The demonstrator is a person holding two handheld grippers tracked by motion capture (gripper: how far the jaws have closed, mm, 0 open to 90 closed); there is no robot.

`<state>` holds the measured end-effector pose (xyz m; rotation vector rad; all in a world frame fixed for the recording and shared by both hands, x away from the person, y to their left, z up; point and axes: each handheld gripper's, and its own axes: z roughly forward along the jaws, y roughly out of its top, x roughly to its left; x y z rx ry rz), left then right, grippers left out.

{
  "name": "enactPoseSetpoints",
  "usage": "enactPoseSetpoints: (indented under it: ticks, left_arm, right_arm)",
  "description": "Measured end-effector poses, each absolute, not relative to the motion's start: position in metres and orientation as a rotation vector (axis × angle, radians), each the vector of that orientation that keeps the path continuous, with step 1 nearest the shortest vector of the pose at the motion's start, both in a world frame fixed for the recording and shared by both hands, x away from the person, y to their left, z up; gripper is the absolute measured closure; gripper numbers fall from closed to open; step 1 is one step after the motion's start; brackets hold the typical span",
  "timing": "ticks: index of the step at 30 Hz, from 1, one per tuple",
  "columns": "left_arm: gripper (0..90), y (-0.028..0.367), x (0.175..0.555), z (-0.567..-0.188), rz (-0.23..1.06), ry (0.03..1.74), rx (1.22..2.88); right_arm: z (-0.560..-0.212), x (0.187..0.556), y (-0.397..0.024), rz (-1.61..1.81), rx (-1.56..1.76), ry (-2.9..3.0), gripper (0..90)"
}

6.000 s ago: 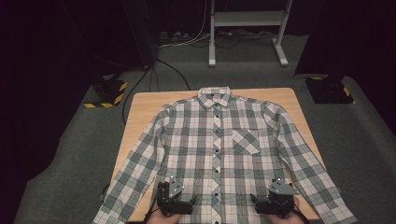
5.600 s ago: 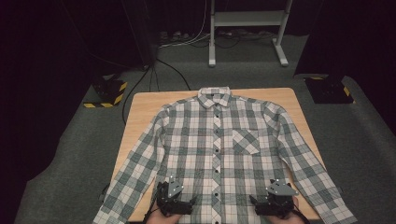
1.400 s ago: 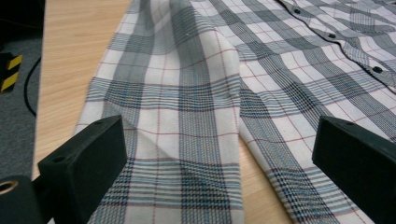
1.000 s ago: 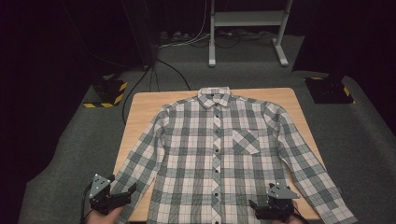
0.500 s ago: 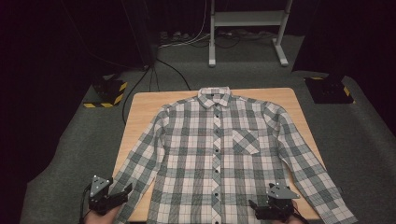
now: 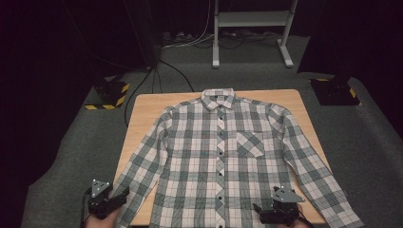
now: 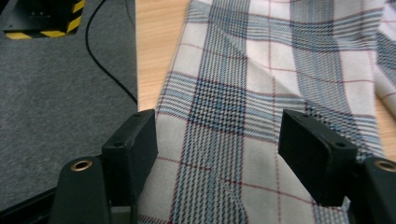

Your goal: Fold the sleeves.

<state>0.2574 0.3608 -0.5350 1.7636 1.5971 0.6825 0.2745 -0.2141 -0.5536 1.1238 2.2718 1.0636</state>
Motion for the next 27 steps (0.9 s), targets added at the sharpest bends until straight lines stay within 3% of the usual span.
enactPoseSetpoints:
  ticks: [8, 11, 22, 27]
  left_arm:
    - [39.1, 0.3614, 0.2606, -0.5391, 0.655, 1.634, 1.776]
    - [46.7, 0.3609, 0.2602, -0.5392, 0.637, 1.628, 1.771]
    - [87.3, 0.3577, 0.2581, -0.5392, 0.567, 1.6, 1.746]
    - [88.0, 0.3586, 0.2544, -0.5329, 0.591, 1.59, 1.704]
  right_arm:
    - [-0.5537, 0.2744, -0.2139, 1.064, 1.124, 2.271, 0.0]
    - [-0.5537, 0.2744, -0.2139, 1.064, 1.123, 2.271, 0.0]
    - [-0.5538, 0.2743, -0.2139, 1.065, 1.123, 2.27, 0.0]
    - [-0.5538, 0.2743, -0.2139, 1.065, 1.122, 2.271, 0.0]
